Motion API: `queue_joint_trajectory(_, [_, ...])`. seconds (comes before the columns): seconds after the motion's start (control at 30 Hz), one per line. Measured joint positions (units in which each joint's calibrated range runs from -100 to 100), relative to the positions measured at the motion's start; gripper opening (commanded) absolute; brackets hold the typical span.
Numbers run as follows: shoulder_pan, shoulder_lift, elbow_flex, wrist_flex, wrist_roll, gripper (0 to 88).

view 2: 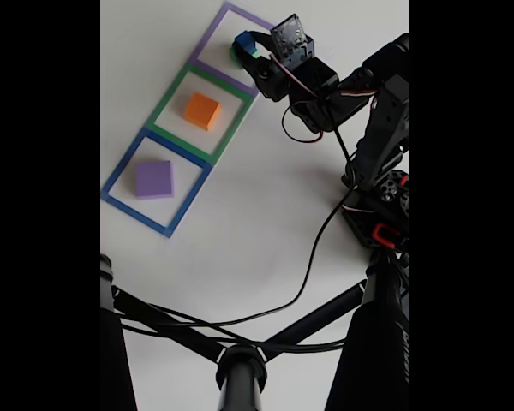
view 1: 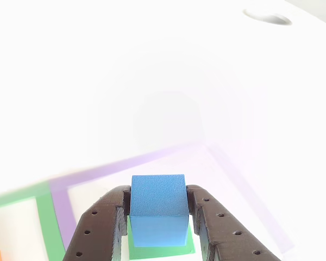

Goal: Tower of hanoi

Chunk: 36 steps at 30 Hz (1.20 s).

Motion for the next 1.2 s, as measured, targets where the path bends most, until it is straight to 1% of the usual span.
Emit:
queue_joint_trajectory(0.97, [-0.57, 5.4, -3.39, -2.65, 0.0, 1.8])
queue_joint_trajectory(1.2, [-0.25, 6.16, -3.48, -2.65, 0.0, 3.3])
